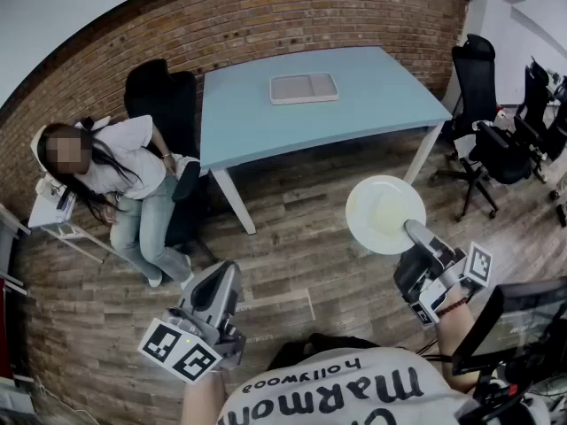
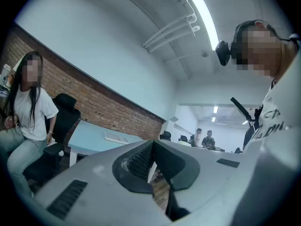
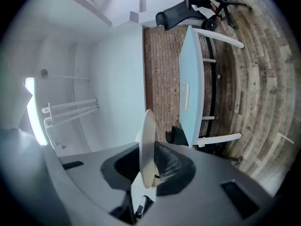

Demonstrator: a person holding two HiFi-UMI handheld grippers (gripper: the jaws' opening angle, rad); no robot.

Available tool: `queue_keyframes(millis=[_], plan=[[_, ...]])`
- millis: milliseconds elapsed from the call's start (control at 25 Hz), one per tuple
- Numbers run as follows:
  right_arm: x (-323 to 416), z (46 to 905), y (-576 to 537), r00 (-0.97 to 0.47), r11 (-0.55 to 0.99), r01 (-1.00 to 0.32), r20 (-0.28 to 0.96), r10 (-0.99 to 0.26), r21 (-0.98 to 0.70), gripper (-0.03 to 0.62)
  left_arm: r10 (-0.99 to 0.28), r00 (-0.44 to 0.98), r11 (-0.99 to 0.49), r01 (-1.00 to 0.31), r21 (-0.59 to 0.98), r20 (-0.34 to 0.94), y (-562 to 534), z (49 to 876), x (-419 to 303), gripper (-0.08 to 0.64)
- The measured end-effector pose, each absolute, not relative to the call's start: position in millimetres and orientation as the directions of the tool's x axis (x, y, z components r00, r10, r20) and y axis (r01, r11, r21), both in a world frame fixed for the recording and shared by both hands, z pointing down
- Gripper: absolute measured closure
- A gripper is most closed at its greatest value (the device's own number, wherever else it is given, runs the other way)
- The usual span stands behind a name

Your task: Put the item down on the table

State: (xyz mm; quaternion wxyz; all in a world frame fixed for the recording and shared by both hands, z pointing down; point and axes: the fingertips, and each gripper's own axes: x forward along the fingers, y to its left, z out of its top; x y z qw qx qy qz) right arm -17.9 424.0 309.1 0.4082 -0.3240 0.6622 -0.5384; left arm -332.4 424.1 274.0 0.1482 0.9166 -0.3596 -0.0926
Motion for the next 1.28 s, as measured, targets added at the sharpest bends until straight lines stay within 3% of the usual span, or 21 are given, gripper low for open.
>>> queue_keyframes(millis=[280,800,1040,1280], plan=[[-12.5,313.2,428.1,-0.437,0.205,0.051,-0.207,-0.875,-0.977,0.529,-0.7,0.713,-0.686,-0.665,0.295,-0.022,428.8,282.7,-336.2,0.552],[-0.1,316.2,425.5,-0.433,0.21,0.034,-0.203,-0.878,-0.977,0.529,-0.73,0.683,-0.644,-0.68,0.35,-0.018,424.9,298.8,-350.8,0.552],[8.0,325.8,407.6,-0.435,0.199,0.036,-0.194,-0.879,-0.979,0.529,-0.737,0.674,-0.622,-0.708,0.335,0.055,417.3,314.8,-351.0,0.552],[33.1,336.9,366.3,-0.441,0.191,0.021,-0.181,-0.879,-0.981,0.529,-0.781,0.623,-0.572,-0.741,0.353,0.043,376.1,315.6,-347.8,0.552]])
